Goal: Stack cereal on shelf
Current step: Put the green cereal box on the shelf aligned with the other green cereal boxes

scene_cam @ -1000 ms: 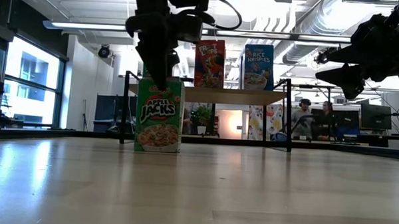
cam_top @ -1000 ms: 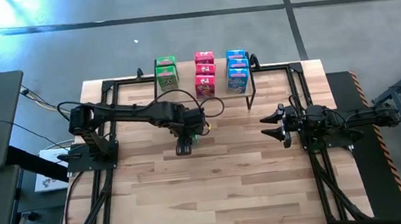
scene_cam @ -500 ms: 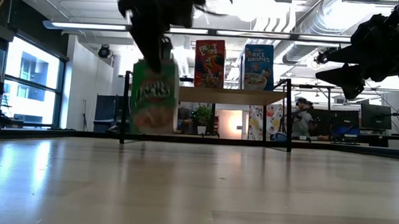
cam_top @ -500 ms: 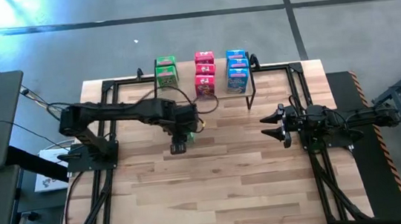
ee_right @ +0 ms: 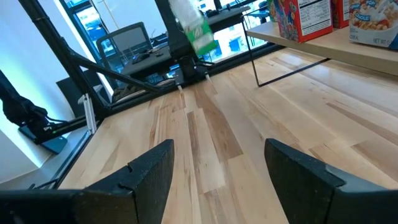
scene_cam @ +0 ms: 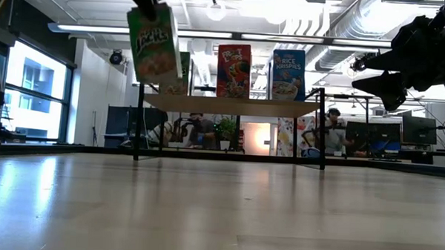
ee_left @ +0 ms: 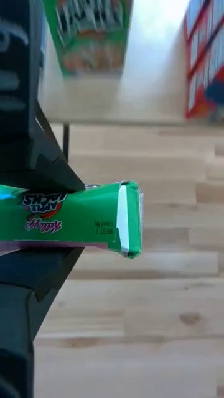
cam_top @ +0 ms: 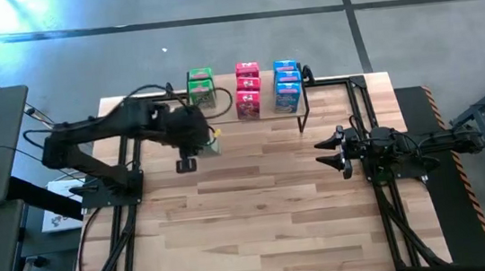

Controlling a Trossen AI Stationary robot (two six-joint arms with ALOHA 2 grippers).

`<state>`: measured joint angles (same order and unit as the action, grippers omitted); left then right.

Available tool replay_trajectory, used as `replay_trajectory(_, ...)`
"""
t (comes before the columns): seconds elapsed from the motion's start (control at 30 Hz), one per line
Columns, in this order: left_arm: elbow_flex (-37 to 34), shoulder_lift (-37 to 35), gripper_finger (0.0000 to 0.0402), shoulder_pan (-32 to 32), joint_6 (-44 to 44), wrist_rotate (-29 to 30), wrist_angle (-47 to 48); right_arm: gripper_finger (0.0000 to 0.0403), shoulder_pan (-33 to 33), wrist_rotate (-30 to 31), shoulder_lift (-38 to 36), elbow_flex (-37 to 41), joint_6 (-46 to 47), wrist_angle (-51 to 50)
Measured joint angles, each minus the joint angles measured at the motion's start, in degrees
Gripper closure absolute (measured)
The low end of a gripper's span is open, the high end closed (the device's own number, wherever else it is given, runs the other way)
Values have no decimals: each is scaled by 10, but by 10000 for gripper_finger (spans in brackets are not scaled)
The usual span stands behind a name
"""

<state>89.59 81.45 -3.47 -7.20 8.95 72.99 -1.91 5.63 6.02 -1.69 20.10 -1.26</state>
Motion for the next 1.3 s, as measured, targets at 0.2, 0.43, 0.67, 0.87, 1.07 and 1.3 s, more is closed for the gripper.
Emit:
replay_trajectory(0.2, 60, -1, 282, -34, -47, 11, 40, 159, 0, 0, 0, 0, 0, 0)
replay_trajectory(0.43, 106, 2, 282, -70, -109, 14, 39, 159, 0, 0, 0, 0, 0, 0)
replay_trajectory(0.67, 125, 21, 282, -106, -166, 22, 39, 159, 0, 0, 0, 0, 0, 0)
replay_trajectory(0.87, 125, 48, 282, -131, -192, 20, 43, 159, 0, 0, 0, 0, 0, 0)
replay_trajectory(1.07, 125, 76, 282, -151, -206, 17, 50, 159, 0, 0, 0, 0, 0, 0)
replay_trajectory(1.3, 124, 93, 282, -168, -225, 17, 52, 159, 0, 0, 0, 0, 0, 0)
